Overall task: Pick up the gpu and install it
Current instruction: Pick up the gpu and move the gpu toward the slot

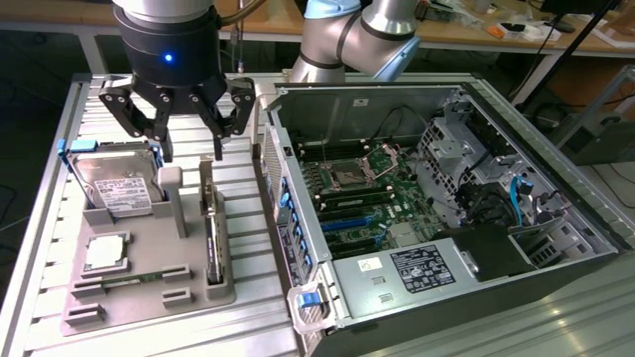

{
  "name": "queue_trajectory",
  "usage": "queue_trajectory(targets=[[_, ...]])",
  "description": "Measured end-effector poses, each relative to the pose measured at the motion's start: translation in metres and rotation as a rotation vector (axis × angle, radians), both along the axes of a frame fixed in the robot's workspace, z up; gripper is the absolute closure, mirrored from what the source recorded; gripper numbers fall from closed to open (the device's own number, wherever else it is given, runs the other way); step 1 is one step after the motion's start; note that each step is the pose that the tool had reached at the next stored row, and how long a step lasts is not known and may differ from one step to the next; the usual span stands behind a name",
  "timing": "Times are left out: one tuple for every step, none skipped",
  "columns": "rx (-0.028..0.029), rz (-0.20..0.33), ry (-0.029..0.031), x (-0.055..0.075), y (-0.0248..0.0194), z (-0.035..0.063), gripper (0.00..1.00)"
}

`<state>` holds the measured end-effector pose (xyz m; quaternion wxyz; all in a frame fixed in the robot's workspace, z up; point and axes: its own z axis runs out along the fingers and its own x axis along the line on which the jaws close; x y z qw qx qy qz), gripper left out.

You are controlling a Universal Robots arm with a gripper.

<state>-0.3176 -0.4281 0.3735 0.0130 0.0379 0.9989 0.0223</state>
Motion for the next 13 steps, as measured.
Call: queue_trajectory(targets=[[0.0001, 0.000, 0.0000, 0.0000, 0.0000, -0.0003, 0.40], [0.0000, 0.000, 0.0000, 0.0000, 0.0000, -0.0006, 0.40], [0.0001, 0.000, 0.0000, 0.0000, 0.0000, -0.0009, 0.40], [0.0001, 0.000, 0.0000, 0.0000, 0.0000, -0.0013, 0.40], [0.0001, 0.000, 0.0000, 0.0000, 0.0000, -0.0016, 0.40], [0.0000, 0.000, 0.0000, 0.0000, 0.0000, -0.0019, 0.40], [0.0000, 0.000, 0.0000, 0.0000, 0.0000, -0.0022, 0.40], [0.0001, 0.000, -0.0001, 0.0000, 0.0000, -0.0026, 0.40], [0.0000, 0.000, -0.0001, 0.0000, 0.0000, -0.0029, 0.40], [0.0000, 0.000, 0.0000, 0.0000, 0.0000, -0.0032, 0.40], [0.0001, 0.000, 0.0000, 0.0000, 0.0000, -0.0035, 0.40], [0.0000, 0.000, -0.0001, 0.0000, 0.0000, -0.0038, 0.40], [0.0000, 0.000, 0.0000, 0.0000, 0.0000, -0.0042, 0.40]])
